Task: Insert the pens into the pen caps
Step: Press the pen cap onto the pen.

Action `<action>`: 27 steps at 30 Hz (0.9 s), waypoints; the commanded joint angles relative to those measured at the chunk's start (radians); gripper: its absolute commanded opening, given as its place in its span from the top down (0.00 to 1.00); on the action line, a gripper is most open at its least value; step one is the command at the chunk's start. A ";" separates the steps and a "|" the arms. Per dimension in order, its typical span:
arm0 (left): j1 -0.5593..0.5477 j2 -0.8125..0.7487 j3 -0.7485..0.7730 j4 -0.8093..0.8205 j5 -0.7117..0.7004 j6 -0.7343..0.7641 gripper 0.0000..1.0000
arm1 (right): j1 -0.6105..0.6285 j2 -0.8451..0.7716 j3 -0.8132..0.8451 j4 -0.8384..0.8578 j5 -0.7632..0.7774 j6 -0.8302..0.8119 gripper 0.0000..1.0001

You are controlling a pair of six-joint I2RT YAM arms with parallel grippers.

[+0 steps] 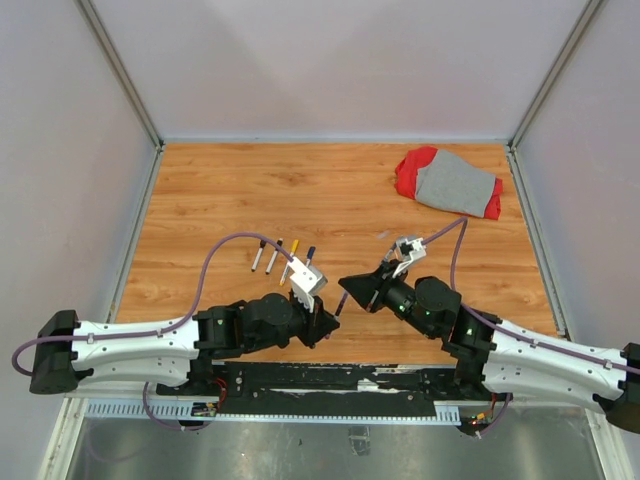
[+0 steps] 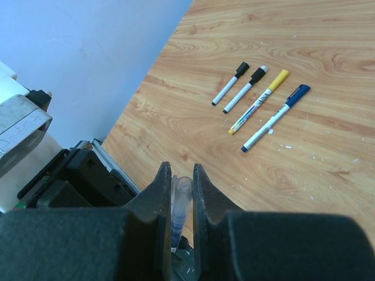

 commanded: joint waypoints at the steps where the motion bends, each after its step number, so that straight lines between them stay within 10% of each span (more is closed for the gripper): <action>1: 0.021 -0.060 0.113 0.378 -0.118 0.012 1.00 | 0.095 0.056 -0.127 -0.231 -0.103 0.043 1.00; 8: 0.021 -0.030 0.129 0.383 -0.100 0.009 0.99 | 0.098 0.067 -0.237 -0.020 -0.203 0.197 1.00; 27: 0.021 -0.019 0.132 0.393 -0.104 0.015 0.99 | 0.241 0.073 -0.154 -0.204 0.092 0.061 0.99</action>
